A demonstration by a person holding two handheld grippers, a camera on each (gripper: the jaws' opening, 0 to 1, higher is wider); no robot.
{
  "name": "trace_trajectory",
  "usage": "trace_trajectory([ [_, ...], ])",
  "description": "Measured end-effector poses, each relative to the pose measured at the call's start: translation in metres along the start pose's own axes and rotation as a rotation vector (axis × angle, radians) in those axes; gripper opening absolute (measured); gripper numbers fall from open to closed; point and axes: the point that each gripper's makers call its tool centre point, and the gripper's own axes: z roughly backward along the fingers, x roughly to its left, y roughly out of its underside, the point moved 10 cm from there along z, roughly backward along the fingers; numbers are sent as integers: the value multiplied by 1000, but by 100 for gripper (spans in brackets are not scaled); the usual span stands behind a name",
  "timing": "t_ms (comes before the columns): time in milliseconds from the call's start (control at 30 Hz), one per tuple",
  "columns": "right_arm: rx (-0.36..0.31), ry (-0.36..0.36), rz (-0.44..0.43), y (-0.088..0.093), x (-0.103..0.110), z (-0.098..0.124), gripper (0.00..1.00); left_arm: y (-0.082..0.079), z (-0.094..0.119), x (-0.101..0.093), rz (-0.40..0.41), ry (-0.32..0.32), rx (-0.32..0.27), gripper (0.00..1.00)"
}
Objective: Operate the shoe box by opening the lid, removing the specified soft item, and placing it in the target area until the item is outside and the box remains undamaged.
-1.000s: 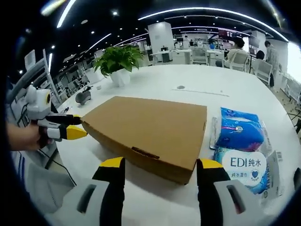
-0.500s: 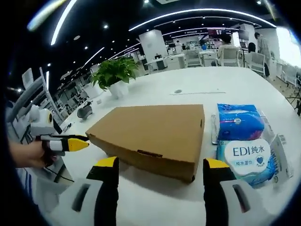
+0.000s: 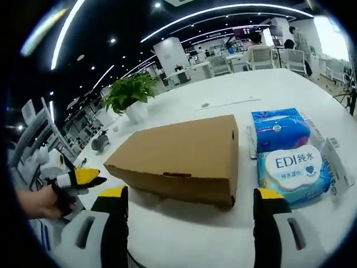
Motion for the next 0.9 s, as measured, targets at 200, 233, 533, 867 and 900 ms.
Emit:
trace_trajectory([
  [200, -34, -12, -204, 3, -5, -3, 96, -1, -1, 3, 189, 3, -53, 99],
  [233, -40, -13, -254, 4, -5, -4, 96, 0, -1, 4, 228, 4, -48, 96],
  [533, -129, -49, -539, 5, -10, -10, 96, 4, -6, 17, 378, -2, -88, 96],
  [867, -226, -11, -595, 4, -7, -23, 100, 7, -19, 26, 499, -25, -192, 94],
  [900, -232, -3, -603, 5, -9, -24, 100, 8, -21, 27, 521, -38, -205, 95],
])
